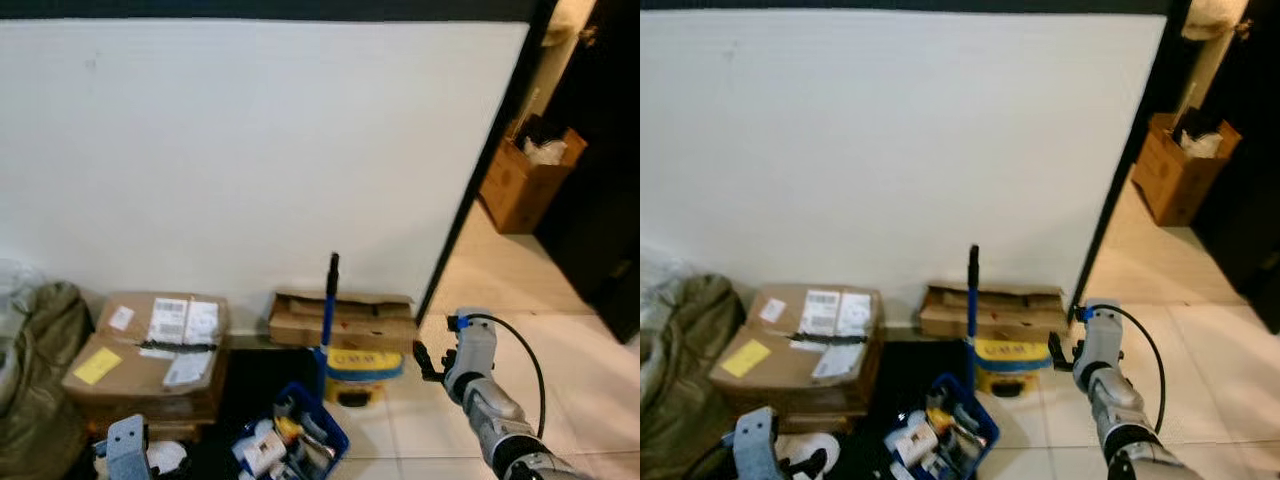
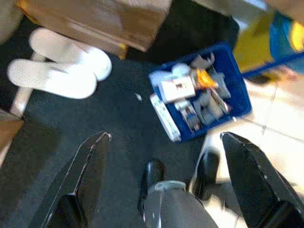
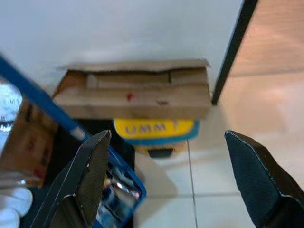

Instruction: Sweep floor

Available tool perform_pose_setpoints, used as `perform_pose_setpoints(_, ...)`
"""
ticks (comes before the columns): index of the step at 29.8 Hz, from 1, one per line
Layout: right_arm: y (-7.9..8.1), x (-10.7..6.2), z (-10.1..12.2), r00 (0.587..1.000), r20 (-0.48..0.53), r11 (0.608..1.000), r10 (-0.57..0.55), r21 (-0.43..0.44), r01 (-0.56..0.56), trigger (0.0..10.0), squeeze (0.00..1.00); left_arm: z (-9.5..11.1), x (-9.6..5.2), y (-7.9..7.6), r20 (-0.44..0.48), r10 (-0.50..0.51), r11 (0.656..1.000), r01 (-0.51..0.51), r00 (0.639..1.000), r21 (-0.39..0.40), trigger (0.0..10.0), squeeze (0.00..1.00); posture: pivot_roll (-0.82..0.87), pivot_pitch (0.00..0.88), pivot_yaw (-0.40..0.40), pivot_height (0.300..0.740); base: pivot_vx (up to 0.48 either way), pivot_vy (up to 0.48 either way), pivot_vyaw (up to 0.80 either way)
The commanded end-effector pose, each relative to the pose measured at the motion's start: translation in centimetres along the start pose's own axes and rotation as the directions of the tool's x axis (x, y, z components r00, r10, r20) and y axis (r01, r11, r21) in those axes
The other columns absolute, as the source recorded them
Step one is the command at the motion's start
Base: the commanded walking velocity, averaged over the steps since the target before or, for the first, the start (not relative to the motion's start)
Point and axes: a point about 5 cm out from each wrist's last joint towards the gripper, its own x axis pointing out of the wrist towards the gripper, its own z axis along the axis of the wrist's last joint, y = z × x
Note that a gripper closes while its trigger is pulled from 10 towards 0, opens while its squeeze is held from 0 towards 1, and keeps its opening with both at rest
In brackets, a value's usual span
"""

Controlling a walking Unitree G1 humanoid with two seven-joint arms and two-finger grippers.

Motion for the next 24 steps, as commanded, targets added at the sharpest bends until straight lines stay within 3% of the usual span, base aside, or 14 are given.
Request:
perform_pose_setpoints(1, 0.2, 0.1, 0.4, 1.0, 0.022, 1.0, 0.013, 0.008, -0.014, 10.0, 0.0, -0.7, -0.2, 0.2, -0.025, 0.016, 1.0, -0.017, 1.0, -0.018, 10.0, 0.0, -0.06, 0.007, 0.009, 0.74, 0.0, 0.0, 0.0)
perform_pose_setpoints(3, 0.3, 0.2, 0.6, 0.999, 0.025, 1.0, 0.021, 0.008, -0.022, 10.0, 0.0, -0.7, -0.2, 0.3, -0.023, 0.019, 0.999, -0.019, 1.0, -0.028, 10.0, 0.0, -0.06, 0.006, 0.008, 0.74, 0.0, 0.0, 0.0)
perform_pose_setpoints(11, 0.2, 0.3, 1.3, 0.998, 0.037, 0.998, 0.059, -0.01, -0.058, 10.0, 0.0, -0.8, -0.3, 0.8, -0.034, 0.04, 0.999, -0.039, 0.999, 0.016, 10.0, 0.0, -0.05, 0.012, 0.011, 0.74, 0.0, -0.48, 0.0)
perform_pose_setpoints(20, -0.1, 0.4, 2.0, 0.996, 0.047, 0.997, 0.073, -0.034, -0.072, 10.0, 0.0, -0.9, -0.4, 1.0, -0.033, 0.047, 0.999, -0.047, 0.998, -0.004, 10.0, 0.0, -0.05, 0.025, 0.008, 0.74, 0.0, 0.0, 0.0)
perform_pose_setpoints(22, -0.1, 0.5, 2.3, 0.994, 0.052, 0.995, 0.096, -0.03, -0.095, 10.0, 0.0, -1.0, -0.4, 1.0, -0.037, 0.046, 0.999, -0.046, 0.998, -0.004, 10.0, 0.0, -0.05, 0.027, 0.008, 0.74, 0.0, 0.0, 0.0)
perform_pose_setpoints(24, 0.9, 0.4, 2.2, 0.964, 0.011, 0.962, 0.267, -0.068, -0.266, 10.0, 0.0, -1.2, -0.5, 1.0, -0.046, 0.045, 0.999, -0.045, 0.998, 0.002, 10.0, 0.0, -0.06, 0.031, 0.007, 0.74, 0.0, 0.0, 0.0)
